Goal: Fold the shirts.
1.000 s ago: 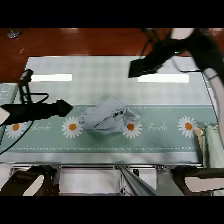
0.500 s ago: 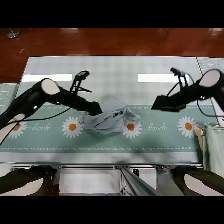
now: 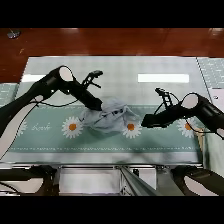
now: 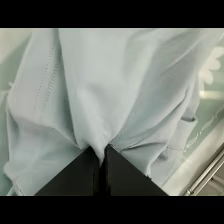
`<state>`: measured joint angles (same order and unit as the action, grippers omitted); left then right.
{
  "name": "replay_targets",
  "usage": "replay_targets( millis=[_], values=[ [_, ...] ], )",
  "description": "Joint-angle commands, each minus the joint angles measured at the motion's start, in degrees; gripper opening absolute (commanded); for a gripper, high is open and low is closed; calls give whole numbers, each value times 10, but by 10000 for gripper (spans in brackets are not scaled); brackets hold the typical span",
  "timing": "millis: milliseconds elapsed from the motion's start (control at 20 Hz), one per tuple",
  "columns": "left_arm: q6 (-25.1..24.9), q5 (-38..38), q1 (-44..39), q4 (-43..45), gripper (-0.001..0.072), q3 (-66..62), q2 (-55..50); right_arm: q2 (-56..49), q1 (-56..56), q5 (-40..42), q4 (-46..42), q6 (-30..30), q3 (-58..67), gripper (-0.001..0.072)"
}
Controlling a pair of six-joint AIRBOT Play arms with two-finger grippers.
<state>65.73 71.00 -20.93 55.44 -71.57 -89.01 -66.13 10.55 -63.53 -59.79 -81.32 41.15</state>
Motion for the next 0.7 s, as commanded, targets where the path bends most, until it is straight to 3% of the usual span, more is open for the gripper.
replay_targets(
  millis=[0, 150, 400, 550, 600, 650],
  values=[
    [5, 17, 31, -34, 23, -42, -5, -20, 11, 56, 9, -5, 2, 635],
    [5, 17, 45, -80, 23, -44, -5, -87, 11, 62, 28, -7, 43, 634],
    [5, 17, 44, -80, 23, -44, -5, -181, 15, 63, 137, 29, 115, 633],
    [5, 17, 44, -80, 23, -44, -5, -219, 56, 66, 143, 35, 145, 633],
    [5, 17, 44, -80, 23, -44, -5, -232, 68, 68, 143, 34, 157, 611],
    [5, 17, 45, -81, 23, -44, -5, -242, 75, 67, 143, 34, 168, 484]
  ],
)
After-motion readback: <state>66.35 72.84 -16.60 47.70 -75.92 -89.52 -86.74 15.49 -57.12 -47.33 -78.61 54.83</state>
